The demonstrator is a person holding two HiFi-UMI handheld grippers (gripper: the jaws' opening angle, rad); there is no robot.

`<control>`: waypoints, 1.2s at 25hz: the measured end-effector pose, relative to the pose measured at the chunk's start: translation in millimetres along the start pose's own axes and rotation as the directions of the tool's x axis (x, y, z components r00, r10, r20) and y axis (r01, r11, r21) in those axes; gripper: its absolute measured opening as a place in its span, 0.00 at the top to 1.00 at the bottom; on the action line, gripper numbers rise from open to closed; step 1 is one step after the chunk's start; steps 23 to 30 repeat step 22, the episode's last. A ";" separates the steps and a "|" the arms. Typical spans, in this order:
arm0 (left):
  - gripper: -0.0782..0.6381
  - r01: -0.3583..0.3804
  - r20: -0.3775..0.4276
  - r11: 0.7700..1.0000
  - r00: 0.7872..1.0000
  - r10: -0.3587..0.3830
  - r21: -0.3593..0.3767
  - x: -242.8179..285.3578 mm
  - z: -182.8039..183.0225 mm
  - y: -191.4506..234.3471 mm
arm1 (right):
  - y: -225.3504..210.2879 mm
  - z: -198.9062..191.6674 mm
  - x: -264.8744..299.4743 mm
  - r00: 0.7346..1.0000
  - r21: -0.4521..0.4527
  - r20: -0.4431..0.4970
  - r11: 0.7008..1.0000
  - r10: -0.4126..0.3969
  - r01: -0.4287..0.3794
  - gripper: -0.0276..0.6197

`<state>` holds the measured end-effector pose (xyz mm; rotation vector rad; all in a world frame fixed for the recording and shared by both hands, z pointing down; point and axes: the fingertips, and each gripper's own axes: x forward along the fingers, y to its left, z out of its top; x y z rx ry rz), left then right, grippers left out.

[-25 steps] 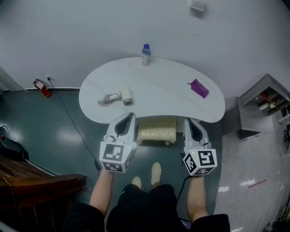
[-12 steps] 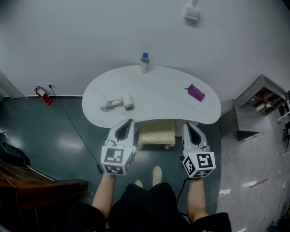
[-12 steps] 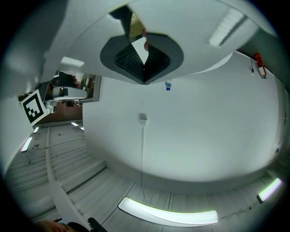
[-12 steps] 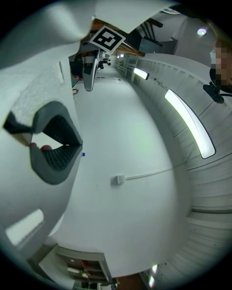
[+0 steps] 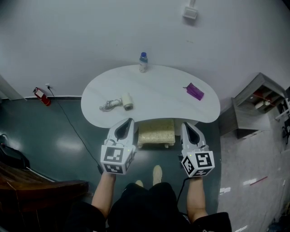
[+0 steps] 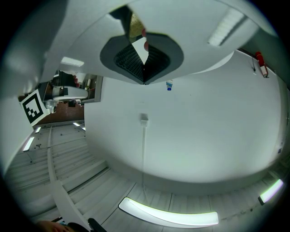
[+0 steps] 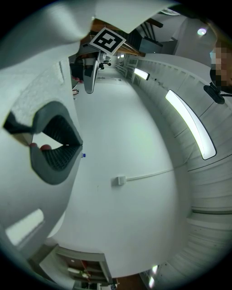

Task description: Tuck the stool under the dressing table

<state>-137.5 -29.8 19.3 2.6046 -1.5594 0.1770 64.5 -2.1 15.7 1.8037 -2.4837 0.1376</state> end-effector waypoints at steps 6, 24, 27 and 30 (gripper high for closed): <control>0.88 0.007 0.004 1.000 1.000 -0.007 0.001 2.5 1.2 0.8 | -0.1 -0.5 1.6 1.000 -0.001 -0.003 1.000 -0.008 0.008 0.95; 0.88 0.018 -0.004 1.000 1.000 -0.018 -0.003 4.3 -0.4 7.0 | 6.3 -5.0 9.5 1.000 0.013 -0.015 1.000 -0.014 0.014 0.95; 0.88 0.018 -0.004 1.000 1.000 -0.018 -0.003 4.3 -0.4 7.0 | 6.3 -5.0 9.5 1.000 0.013 -0.015 1.000 -0.014 0.014 0.95; 0.88 0.018 -0.004 1.000 1.000 -0.018 -0.003 4.3 -0.4 7.0 | 6.3 -5.0 9.5 1.000 0.013 -0.015 1.000 -0.014 0.014 0.95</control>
